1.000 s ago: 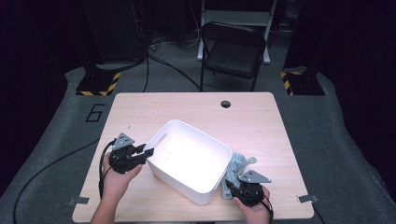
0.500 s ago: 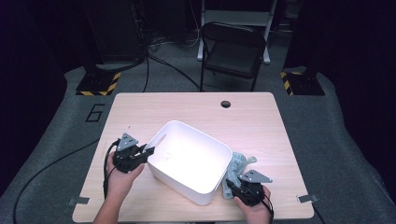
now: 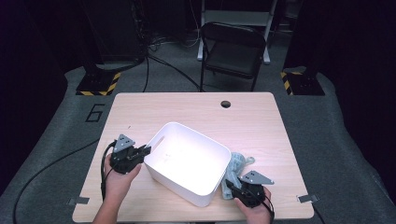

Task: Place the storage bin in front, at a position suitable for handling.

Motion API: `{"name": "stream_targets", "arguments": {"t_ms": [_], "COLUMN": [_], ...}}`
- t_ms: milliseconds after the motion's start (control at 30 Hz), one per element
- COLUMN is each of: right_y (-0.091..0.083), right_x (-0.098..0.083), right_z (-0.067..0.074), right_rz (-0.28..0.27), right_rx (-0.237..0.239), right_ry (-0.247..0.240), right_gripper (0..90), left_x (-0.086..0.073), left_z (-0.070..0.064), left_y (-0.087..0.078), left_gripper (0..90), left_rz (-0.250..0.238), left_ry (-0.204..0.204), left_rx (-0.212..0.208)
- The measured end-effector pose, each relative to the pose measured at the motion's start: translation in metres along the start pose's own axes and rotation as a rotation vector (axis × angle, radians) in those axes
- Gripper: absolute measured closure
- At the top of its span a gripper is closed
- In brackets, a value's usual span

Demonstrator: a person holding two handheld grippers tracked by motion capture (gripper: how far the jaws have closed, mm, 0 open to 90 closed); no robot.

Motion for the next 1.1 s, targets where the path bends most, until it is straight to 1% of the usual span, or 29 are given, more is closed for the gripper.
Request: {"name": "stream_targets", "arguments": {"t_ms": [67, 100, 167, 200, 333, 367, 433, 500, 633, 733, 767, 867, 900, 1000, 1100], "right_y": [0.003, 0.004, 0.005, 0.004, 0.002, 0.001, -0.001, -0.004, -0.013, -0.018, -0.021, -0.026, -0.029, -0.033, -0.035], "right_x": [-0.002, -0.003, -0.002, -0.002, 0.001, 0.002, 0.005, 0.009, 0.019, 0.028, 0.030, 0.039, 0.042, 0.050, 0.051], "right_z": [0.000, 0.000, 0.001, 0.001, 0.002, 0.003, 0.003, 0.005, 0.009, 0.011, 0.011, 0.013, 0.013, 0.014, 0.013], "right_rz": [0.012, 0.018, 0.012, 0.013, 0.002, -0.003, -0.008, -0.023, -0.054, -0.091, -0.091, -0.121, -0.121, -0.148, -0.149], "right_rx": [-0.004, -0.005, -0.003, -0.002, -0.001, -0.003, -0.007, -0.006, -0.011, -0.010, -0.005, -0.003, -0.001, 0.009, 0.008], "right_ry": [0.001, -0.008, -0.014, -0.007, -0.012, -0.007, -0.024, -0.034, -0.072, -0.078, -0.074, -0.078, -0.083, -0.087, -0.087], "right_gripper": [66.4, 66.6, 66.8, 66.9, 67.0, 67.0, 67.1, 67.0, 67.0, 67.0, 66.9, 66.9, 66.9, 66.9, 66.9], "left_x": [0.000, 0.000, -0.001, -0.001, -0.001, -0.001, -0.002, -0.002, -0.002, -0.002, -0.002, -0.003, -0.003, -0.003, -0.003], "left_z": [-0.001, -0.001, -0.001, -0.001, -0.003, -0.003, -0.003, -0.003, -0.004, -0.004, -0.004, -0.004, -0.004, -0.004, -0.004], "left_y": [0.000, 0.000, -0.001, -0.001, 0.000, 0.000, 0.000, 0.000, 0.000, 0.001, 0.001, 0.001, 0.001, 0.001, 0.001], "left_gripper": [80.5, 80.4, 80.2, 80.1, 78.3, 78.0, 77.8, 77.7, 77.5, 76.6, 76.3, 75.9, 75.8, 75.8, 75.7], "left_rz": [-0.001, -0.001, -0.007, -0.008, -0.008, -0.009, -0.009, -0.009, -0.009, -0.012, -0.011, -0.011, -0.011, -0.012, -0.013], "left_ry": [0.001, 0.001, 0.002, 0.001, 0.010, 0.010, 0.009, 0.007, 0.004, 0.005, 0.006, 0.006, 0.005, 0.005, 0.006], "left_rx": [0.001, 0.001, 0.000, -0.001, -0.001, -0.002, -0.002, -0.001, 0.000, 0.004, 0.004, 0.004, 0.003, 0.002, 0.003]}}
Point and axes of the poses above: each handheld gripper's, and its own axes: y roughly forward along the jaws, x roughly out of its top, z roughly to its left, the point moved 6 cm from there along y, roughly forward along the jaws, and after that the axes turned 12 degrees about -z, right-handed, at the moved point
